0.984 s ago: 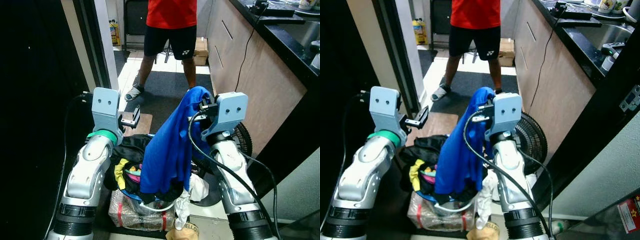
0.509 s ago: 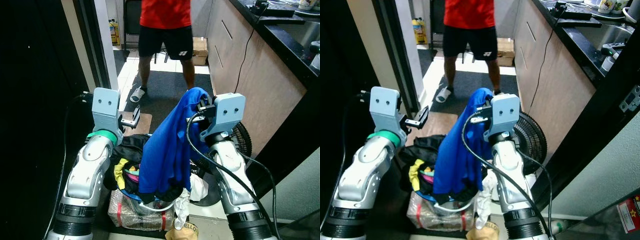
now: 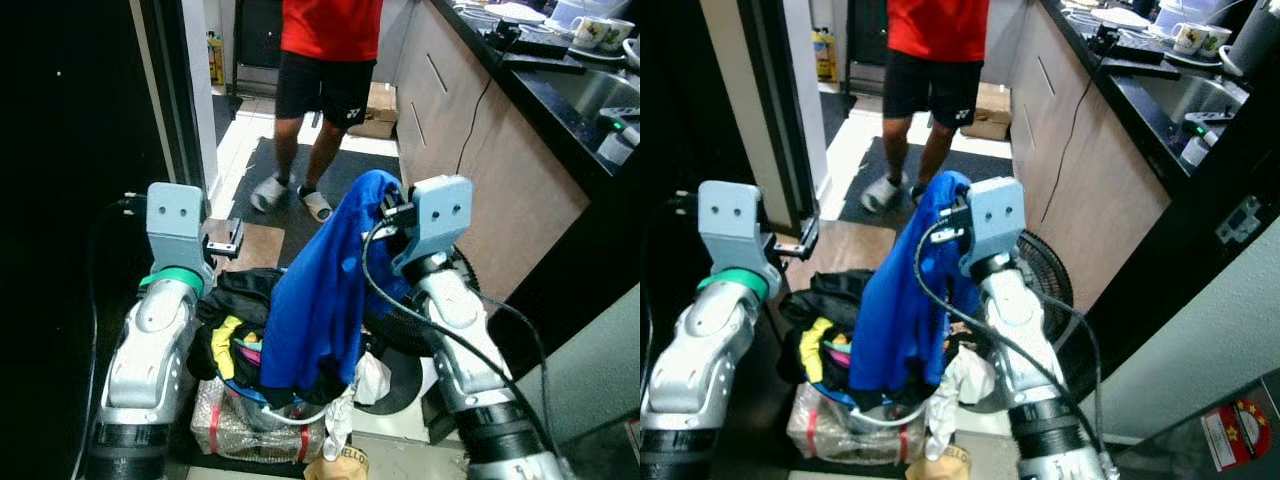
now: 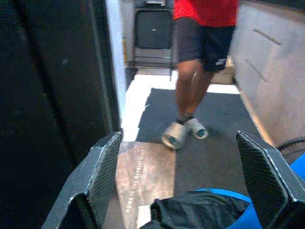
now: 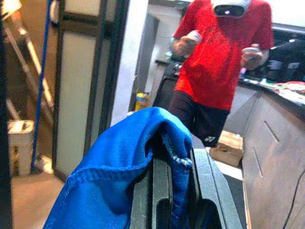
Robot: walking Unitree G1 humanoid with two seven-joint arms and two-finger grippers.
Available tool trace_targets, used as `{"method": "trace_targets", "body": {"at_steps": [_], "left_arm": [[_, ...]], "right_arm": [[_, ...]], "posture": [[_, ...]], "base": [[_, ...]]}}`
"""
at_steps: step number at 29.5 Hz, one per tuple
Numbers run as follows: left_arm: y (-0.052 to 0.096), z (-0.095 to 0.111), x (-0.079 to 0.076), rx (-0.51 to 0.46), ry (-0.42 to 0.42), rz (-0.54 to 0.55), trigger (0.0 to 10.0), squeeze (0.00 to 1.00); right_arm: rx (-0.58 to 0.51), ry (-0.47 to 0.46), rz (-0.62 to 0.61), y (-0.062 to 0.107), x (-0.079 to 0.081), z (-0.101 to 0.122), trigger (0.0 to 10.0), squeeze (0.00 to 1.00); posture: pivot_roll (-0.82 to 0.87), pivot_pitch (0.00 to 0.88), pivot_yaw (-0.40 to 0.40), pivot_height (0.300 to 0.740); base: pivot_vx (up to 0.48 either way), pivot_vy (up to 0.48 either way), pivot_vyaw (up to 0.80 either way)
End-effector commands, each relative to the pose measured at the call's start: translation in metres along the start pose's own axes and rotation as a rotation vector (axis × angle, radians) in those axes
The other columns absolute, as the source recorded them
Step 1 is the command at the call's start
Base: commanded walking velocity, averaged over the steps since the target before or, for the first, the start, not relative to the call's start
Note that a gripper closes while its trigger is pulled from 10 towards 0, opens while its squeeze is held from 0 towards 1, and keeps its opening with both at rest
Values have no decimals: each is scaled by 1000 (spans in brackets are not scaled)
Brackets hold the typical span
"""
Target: Clothes washing
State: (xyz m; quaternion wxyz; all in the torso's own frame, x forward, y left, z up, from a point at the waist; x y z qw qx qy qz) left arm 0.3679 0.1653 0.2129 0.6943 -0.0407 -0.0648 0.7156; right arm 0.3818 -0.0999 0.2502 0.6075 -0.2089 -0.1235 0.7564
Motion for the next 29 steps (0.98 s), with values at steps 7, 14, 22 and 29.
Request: {"method": "trace_targets", "body": {"at_steps": [7, 14, 22, 29], "left_arm": [[-12, 4, -2, -11, -22, -38, 10000, 0], [-9, -3, -6, 0, -13, -32, 10000, 0], [-2, -6, -3, 8, -14, -6, 10000, 0], [-5, -7, 0, 5, -19, 2, 10000, 0]], "right_arm": [[-10, 40, -67, 7, -18, 2, 10000, 0], [-2, 50, -61, 8, -19, 0, 10000, 0], [-2, 33, -29, 2, -11, -4, 10000, 0], [-19, 33, -28, -2, -12, 0, 10000, 0]], "posture": [[112, 3, -42, 740], [115, 6, -53, 740], [159, 6, -73, 740], [158, 0, -68, 740]], "base": [[0, 0, 0], [0, 0, 0], [0, 0, 0], [0, 0, 0]]}}
Point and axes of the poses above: a point about 5 cm out from each wrist's last joint towards the gripper, its own y axis pointing back from the gripper into the wrist, its own z axis along the axis of the wrist's last joint, x = y × z, the point moved 5 cm from there along -y, pointing out of the wrist towards the gripper, and after that the axes turned 1 degree about y, right-handed, at the moved point
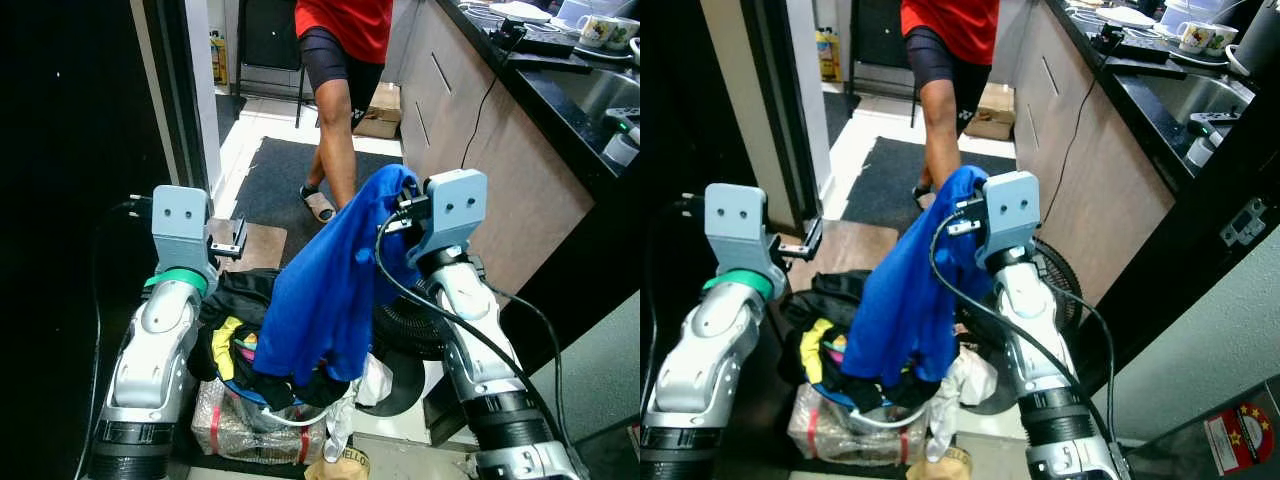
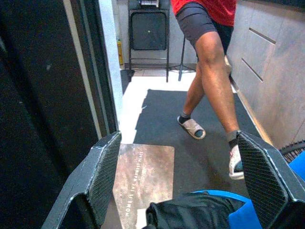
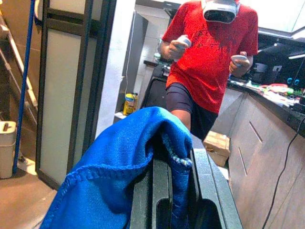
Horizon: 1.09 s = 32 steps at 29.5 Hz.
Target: Clothes washing
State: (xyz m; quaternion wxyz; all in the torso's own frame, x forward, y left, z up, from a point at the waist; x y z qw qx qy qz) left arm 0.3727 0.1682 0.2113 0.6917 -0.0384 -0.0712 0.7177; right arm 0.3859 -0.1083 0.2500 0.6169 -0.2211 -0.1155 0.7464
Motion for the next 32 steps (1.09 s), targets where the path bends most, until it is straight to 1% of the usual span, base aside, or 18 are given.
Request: {"method": "trace_targets", "body": {"at_steps": [1, 4, 14, 20, 29, 32], "left_arm": [[-1, -4, -3, 9, -6, -4, 10000, 0], [-3, -1, -2, 1, -5, -3, 10000, 0], [-3, -2, 0, -4, -8, 7, 10000, 0], [-3, -2, 1, -5, -8, 8, 10000, 0], [2, -8, -3, 13, -3, 4, 10000, 0], [3, -8, -5, 16, 0, -2, 10000, 0]], "right_arm": [[-17, -2, -10, 0, -4, 3, 10000, 0], [-13, -2, -9, 0, -3, 0, 10000, 0], [-30, -3, -2, -7, -1, 2, 10000, 0], [-30, -4, -1, -7, -1, 2, 10000, 0], [-7, -5, 14, 1, 4, -4, 10000, 0], [3, -1, 13, 4, 3, -6, 10000, 0]], "posture": [[158, 0, -68, 740], [161, 0, -71, 740], [172, 0, -82, 740], [171, 0, -81, 740], [157, 0, -81, 740], [163, 23, -79, 740]], "base": [[0, 0, 0], [0, 0, 0], [0, 0, 0], [0, 0, 0], [0, 0, 0], [0, 0, 0]]}}
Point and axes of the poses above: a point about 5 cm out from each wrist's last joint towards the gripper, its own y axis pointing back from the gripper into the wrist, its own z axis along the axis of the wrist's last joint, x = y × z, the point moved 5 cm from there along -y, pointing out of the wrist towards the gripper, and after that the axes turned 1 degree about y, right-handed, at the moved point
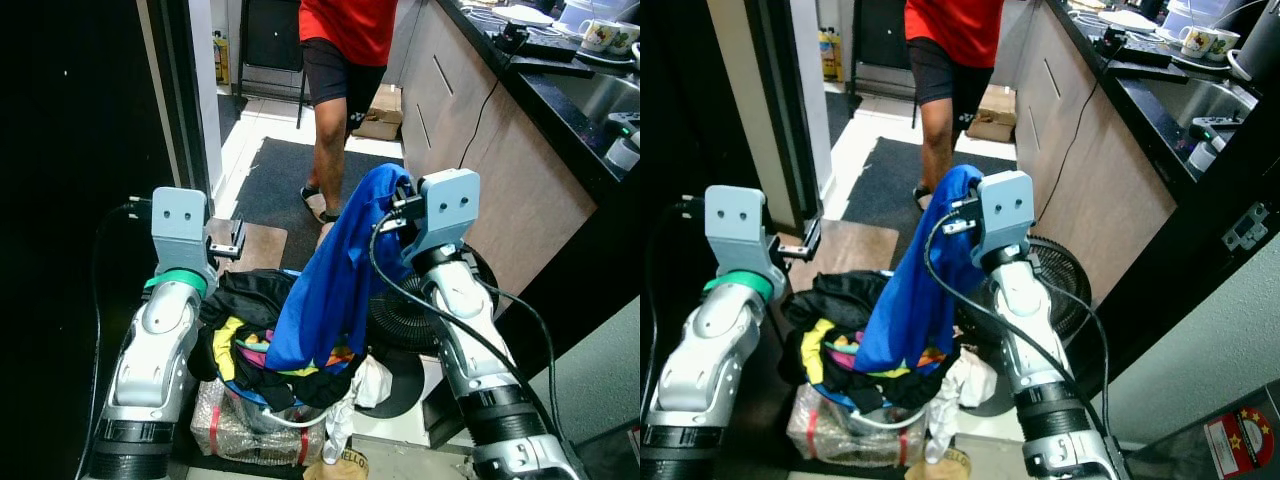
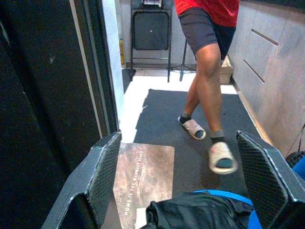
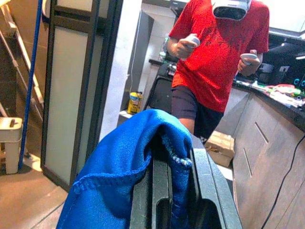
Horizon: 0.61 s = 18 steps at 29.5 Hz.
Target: Clothes washing
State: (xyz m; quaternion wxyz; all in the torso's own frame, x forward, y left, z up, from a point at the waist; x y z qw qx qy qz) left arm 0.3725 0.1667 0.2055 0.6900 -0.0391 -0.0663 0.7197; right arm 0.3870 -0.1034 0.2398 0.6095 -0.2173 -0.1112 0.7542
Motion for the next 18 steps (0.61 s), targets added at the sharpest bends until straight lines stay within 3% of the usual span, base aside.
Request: {"method": "trace_targets", "body": {"at_steps": [1, 18], "left_arm": [[2, -2, -3, 10, -8, -7, 10000, 0], [3, -2, -1, -2, -1, 18, 10000, 0]], "right_arm": [[-7, 5, -8, 1, -4, 3, 10000, 0], [49, -15, -7, 4, -2, -16, 10000, 0]], "posture": [[163, 23, -79, 740], [191, 0, -111, 740]], "base": [[0, 0, 0], [0, 0, 0]]}}
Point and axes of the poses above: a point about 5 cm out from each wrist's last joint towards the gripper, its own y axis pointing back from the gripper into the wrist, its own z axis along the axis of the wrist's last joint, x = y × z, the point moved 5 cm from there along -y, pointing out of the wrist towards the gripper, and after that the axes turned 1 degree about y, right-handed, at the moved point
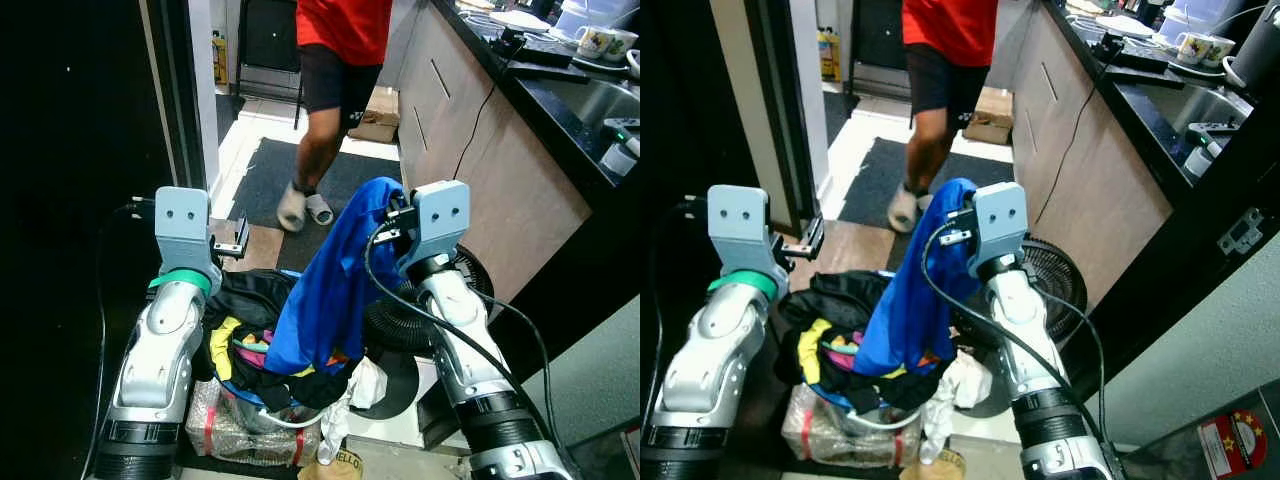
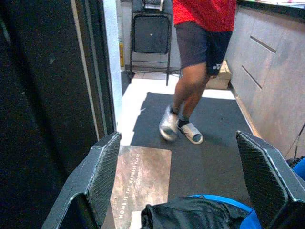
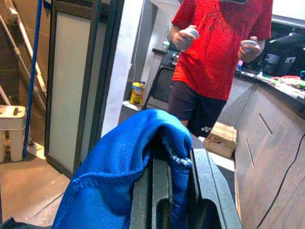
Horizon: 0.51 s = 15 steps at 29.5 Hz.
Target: Clothes washing
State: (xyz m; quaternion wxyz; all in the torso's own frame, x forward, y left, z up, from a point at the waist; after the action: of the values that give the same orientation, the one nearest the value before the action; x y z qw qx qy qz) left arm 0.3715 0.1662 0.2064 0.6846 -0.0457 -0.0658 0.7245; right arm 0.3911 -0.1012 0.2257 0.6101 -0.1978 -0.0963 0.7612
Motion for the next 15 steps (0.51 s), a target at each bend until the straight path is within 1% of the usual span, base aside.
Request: {"method": "trace_targets", "body": {"at_steps": [1, 2, 4, 5, 6, 7, 8, 11, 12, 14, 15], "left_arm": [[5, -5, 1, 13, -14, -1, 10000, 0], [8, -8, -1, 23, -19, -13, 10000, 0], [8, -8, -1, 23, -19, -13, 10000, 0], [11, -12, -2, 35, -22, -20, 10000, 0], [11, -12, -2, 35, -22, -20, 10000, 0], [14, -18, -3, 51, -22, -21, 10000, 0], [13, -29, -2, 82, -30, -19, 10000, 0], [11, -32, 0, 91, -34, -18, 10000, 0], [6, -28, -5, 84, -45, -48, 10000, 0], [0, -23, -10, 76, -59, -84, 10000, 0], [0, -23, -10, 76, -59, -84, 10000, 0]], "right_arm": [[27, 3, -17, 7, -4, -10, 10000, 0], [47, 13, -13, 13, -1, -18, 10000, 0], [47, 13, -13, 13, -1, -18, 10000, 0], [64, 17, -13, 18, 2, -24, 10000, 0], [64, 17, -13, 18, 2, -24, 10000, 0], [79, 8, -17, 22, 3, -27, 10000, 0], [95, -16, -25, 24, 7, -31, 10000, 0], [99, -23, -25, 23, 9, -32, 10000, 0], [101, -15, -44, 27, 7, -33, 10000, 0], [102, -5, -67, 33, 5, -34, 10000, 0], [102, -5, -67, 33, 5, -34, 10000, 0]], "posture": [[202, 0, -95, 740], [196, 0, -90, 740], [196, 0, -90, 740], [177, 0, -85, 740], [177, 0, -85, 740], [155, 0, -80, 740], [122, 0, -59, 740], [122, 0, -59, 740], [69, 0, 20, 740], [69, 0, 20, 740], [69, 0, 20, 740]], "base": [[0, 0, 0], [0, 0, 0], [0, 0, 0], [0, 0, 0], [0, 0, 0], [0, 0, 0], [0, 0, 0], [0, 0, 0], [0, 0, 0], [0, 0, 0], [0, 0, 0]]}}
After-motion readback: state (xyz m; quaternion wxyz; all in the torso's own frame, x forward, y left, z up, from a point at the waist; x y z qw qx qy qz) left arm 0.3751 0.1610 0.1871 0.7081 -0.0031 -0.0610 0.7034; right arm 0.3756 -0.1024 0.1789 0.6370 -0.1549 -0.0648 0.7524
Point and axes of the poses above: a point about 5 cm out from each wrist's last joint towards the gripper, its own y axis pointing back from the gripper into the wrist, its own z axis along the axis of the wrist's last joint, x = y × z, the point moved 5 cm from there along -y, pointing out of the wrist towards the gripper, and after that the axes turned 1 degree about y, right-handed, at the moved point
